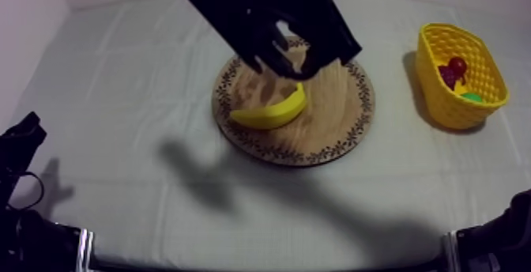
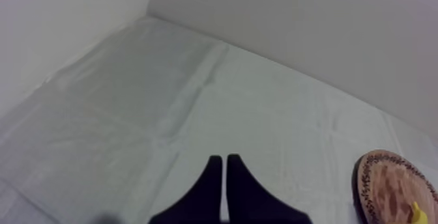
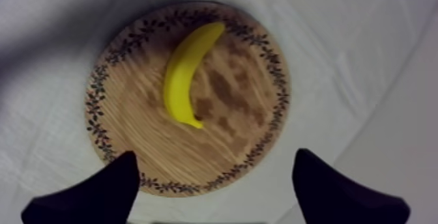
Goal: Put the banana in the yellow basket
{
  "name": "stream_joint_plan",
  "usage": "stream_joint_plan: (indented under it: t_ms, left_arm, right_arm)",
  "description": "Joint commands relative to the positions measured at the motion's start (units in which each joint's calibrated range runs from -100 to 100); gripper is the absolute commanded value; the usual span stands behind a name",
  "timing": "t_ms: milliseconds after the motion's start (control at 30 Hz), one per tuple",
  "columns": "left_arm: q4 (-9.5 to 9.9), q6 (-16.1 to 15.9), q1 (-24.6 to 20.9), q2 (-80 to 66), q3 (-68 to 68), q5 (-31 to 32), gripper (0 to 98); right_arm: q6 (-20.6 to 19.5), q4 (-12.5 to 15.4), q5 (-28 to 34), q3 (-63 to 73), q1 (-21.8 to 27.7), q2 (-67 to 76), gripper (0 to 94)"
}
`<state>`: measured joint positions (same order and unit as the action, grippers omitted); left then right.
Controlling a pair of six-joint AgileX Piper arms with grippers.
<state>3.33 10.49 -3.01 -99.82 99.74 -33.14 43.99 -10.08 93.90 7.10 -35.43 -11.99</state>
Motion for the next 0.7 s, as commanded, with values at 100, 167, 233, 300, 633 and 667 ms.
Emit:
stream_joint_plan:
  t_ms: [100, 167, 233, 300, 633, 667]
  left_arm:
    - [-0.03, 0.0, 0.0, 0.0, 0.0, 0.0, 0.1]
    - [-0.03, 0.0, 0.0, 0.0, 0.0, 0.0, 0.1]
    - [-0.03, 0.0, 0.0, 0.0, 0.0, 0.0, 0.1]
    - [-0.03, 0.0, 0.0, 0.0, 0.0, 0.0, 0.1]
    - [-0.03, 0.0, 0.0, 0.0, 0.0, 0.0, 0.1]
    - [-0.03, 0.0, 0.0, 0.0, 0.0, 0.0, 0.1]
  right_arm:
    - [-0.5, 0.0, -2.0, -3.3, 0.4, -3.6, 76.3]
    - [-0.8, 0.0, -3.2, -4.0, 0.6, -5.5, 76.1]
    - [-1.1, 0.2, -4.1, -4.1, 0.9, -7.4, 75.9]
    - [-1.3, 0.4, -4.9, -3.8, 1.1, -9.4, 75.8]
    - [-2.9, 2.1, -8.1, -0.7, 1.9, -18.9, 74.9]
    - [-3.1, 2.2, -8.3, -0.4, 1.9, -19.7, 74.9]
